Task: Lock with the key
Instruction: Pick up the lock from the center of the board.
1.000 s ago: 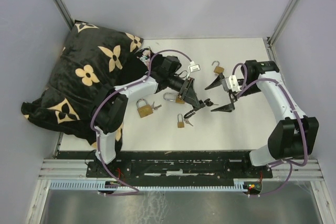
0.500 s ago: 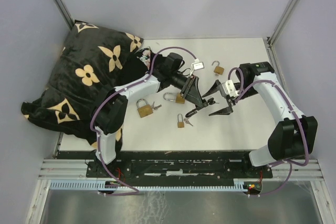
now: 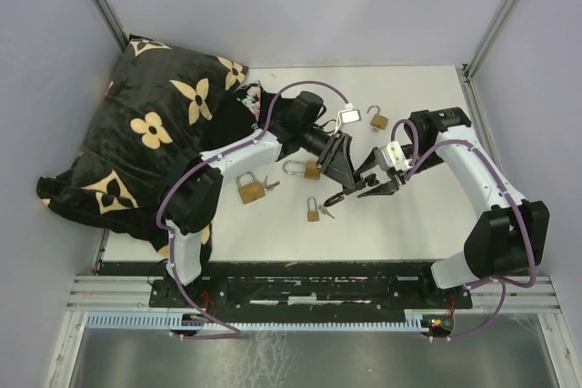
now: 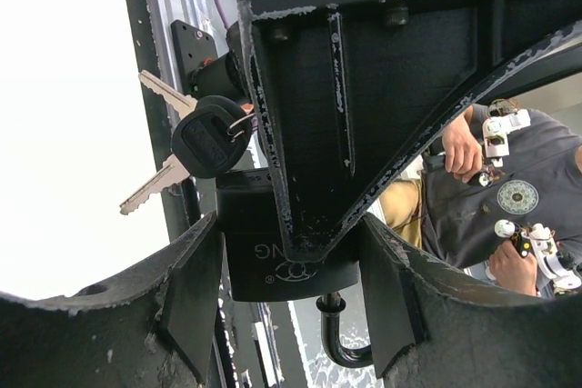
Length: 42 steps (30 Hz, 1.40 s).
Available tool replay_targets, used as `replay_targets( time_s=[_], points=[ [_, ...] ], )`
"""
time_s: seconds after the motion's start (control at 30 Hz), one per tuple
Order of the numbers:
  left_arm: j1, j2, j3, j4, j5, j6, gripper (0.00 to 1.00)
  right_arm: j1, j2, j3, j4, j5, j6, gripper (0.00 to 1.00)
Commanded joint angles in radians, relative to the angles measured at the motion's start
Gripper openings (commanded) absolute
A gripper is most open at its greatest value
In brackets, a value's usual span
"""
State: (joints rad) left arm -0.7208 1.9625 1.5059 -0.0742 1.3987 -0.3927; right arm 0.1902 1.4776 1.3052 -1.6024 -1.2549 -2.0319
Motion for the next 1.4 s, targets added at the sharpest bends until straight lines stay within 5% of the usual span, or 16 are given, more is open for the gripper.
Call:
replay_targets(
  time_s=[0.0,0.23,0.5,0.87,1.23,1.37],
  points=[
    [-0.005,-0.045,0.059,0.044,0.085,-0.060,0.14,0.011,-0.049,-0.008,-0.005,-0.004,-0.123,0.54],
    [-0.012,-0.050,0.070,0.045,0.083,-0.067,0.18,0.027,-0.110,-0.049,0.167,0.012,0.066,0.28],
    [-0.007,-0.093,0.040,0.052,0.029,-0.057,0.49,0.028,-0.197,-0.074,0.293,0.003,0.249,0.02],
    [-0.001,-0.124,-0.024,0.053,0.026,-0.031,0.67,0.028,-0.289,-0.142,0.527,-0.001,0.540,0.02],
    [0.014,-0.112,-0.027,-0.099,0.012,0.100,0.74,0.026,-0.280,-0.152,0.517,-0.041,0.563,0.02],
    [0.028,-0.123,-0.047,0.066,-0.063,-0.067,0.76,0.027,-0.275,-0.143,0.426,-0.060,0.486,0.02]
  ],
)
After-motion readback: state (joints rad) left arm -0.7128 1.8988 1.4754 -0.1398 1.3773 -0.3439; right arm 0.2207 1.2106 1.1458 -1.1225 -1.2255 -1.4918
